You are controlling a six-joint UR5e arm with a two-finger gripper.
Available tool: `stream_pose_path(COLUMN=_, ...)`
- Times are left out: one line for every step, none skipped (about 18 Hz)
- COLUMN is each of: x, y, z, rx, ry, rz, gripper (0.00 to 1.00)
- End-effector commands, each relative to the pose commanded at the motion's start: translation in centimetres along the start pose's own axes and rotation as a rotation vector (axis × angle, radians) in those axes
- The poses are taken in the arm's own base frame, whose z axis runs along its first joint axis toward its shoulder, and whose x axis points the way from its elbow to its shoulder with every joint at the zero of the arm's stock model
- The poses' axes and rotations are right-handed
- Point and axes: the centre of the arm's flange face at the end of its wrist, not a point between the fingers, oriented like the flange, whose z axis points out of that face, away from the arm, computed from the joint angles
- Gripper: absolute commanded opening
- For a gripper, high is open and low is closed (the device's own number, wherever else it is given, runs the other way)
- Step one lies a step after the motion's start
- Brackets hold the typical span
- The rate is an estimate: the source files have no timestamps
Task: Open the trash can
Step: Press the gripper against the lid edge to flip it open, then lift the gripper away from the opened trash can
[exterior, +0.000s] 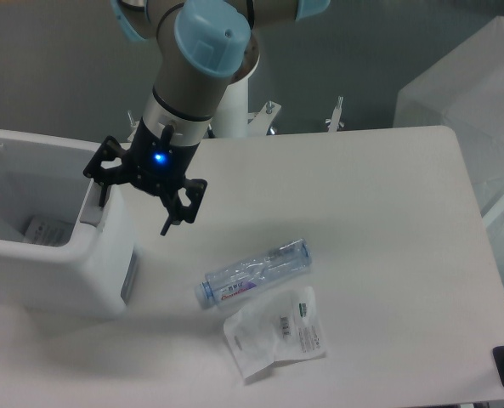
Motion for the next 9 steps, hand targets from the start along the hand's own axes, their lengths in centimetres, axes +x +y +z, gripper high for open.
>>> stream_pose_path(x=0.1, y=-0.4, z=-0.6, rx=0.02, ry=-0.01, rz=0.011, gripper=1.0)
stream_pose_path(x=0.0, y=-0.7, z=-1.1, rx=0.038, ry=-0.019, rz=0.017, gripper=1.0)
stream_pose_path(x=-0.3, y=-0.9, z=-1.8, rx=0.055, ry=-0.029, rz=0.019, gripper=1.0)
stream_pose_path(x=-0.6, y=-1.1, z=-2.3, rx=0.068, ry=-0.038, rz=0.023, gripper=1.0)
stream_pose_path(x=-1.3, y=-1.2, z=-3.2, rx=0.087, ry=-0.056, rz=0.022, gripper=1.0)
stream_pose_path(x=-2.3, y=-1.2, z=-4.1, rx=0.107, ry=-0.075, rz=0.019, gripper=1.0)
stream_pose_path(x=-3.1, y=-1.3, z=-5.0, rx=0.138, ry=-0.102, rz=0.024, gripper=1.0)
stream_pose_path(x=-3.9, y=-1.3, z=-5.6, rx=0.164, ry=-0.128, rz=0.029, gripper=1.0)
stream_pose_path(x=-4.9, y=-1.2, z=-6.3, rx=0.185, ry=-0.154, rz=0.027, gripper=1.0)
